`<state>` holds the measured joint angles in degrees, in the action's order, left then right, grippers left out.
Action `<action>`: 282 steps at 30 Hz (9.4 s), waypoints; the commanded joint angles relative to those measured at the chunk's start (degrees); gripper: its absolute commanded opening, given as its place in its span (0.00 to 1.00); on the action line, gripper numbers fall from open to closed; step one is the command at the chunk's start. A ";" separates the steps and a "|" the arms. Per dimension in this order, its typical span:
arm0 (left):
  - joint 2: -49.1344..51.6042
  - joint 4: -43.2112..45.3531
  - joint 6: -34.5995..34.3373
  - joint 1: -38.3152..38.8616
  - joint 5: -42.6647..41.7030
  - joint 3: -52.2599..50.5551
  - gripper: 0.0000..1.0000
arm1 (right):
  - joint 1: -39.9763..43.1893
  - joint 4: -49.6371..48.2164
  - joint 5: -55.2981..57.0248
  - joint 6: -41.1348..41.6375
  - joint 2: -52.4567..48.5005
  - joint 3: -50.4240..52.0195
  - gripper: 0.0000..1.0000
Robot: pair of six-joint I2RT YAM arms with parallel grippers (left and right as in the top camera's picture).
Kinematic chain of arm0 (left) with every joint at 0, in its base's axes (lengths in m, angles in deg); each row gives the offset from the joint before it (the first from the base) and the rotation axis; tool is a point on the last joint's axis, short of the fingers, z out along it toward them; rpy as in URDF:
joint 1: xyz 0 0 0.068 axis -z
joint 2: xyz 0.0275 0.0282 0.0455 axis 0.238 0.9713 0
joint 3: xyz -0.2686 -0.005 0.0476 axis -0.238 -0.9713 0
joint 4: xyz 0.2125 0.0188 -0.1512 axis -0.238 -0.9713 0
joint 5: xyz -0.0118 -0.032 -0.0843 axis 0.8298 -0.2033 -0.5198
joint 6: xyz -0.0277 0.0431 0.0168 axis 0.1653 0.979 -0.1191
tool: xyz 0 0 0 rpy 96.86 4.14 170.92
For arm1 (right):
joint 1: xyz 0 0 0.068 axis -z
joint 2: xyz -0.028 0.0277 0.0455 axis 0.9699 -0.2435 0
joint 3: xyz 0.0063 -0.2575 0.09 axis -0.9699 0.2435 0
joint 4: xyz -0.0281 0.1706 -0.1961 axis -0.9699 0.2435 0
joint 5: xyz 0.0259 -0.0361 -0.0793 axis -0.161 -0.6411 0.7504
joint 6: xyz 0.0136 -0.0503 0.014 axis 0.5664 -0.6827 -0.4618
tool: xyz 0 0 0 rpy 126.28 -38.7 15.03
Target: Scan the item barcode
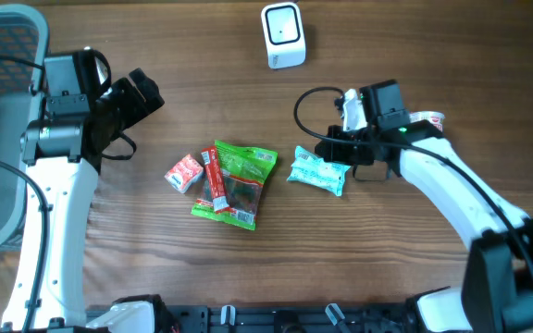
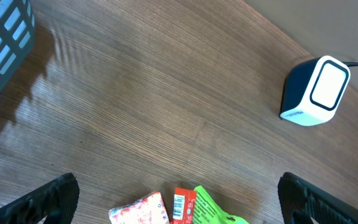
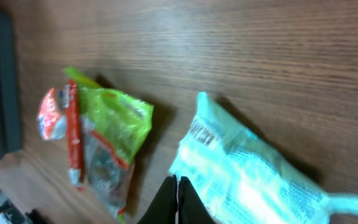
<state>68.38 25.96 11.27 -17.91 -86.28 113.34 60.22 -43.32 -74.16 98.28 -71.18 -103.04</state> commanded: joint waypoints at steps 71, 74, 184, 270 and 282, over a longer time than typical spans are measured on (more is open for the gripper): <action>0.04 0.13 0.24 -0.22 0.50 0.33 1.00 | 0.55 14.99 14.88 -11.28 -0.28 1.18 0.85; 0.04 0.13 0.24 -0.22 0.52 0.33 1.00 | 0.57 6.01 19.50 -5.95 -0.39 7.28 0.83; 0.04 0.13 0.24 -0.22 0.52 0.33 1.00 | 3.98 34.88 17.70 -25.35 -18.51 -37.40 0.54; 0.04 0.13 0.24 -0.22 0.52 0.33 1.00 | -12.68 49.24 -13.66 -50.80 26.95 -13.81 0.04; 0.04 0.13 0.24 -0.22 0.50 0.33 1.00 | -12.68 35.34 11.32 -26.64 20.11 -13.70 0.04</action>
<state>68.46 26.01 11.27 -17.91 -86.28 113.34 47.35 -4.48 -71.32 60.91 -46.26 -116.90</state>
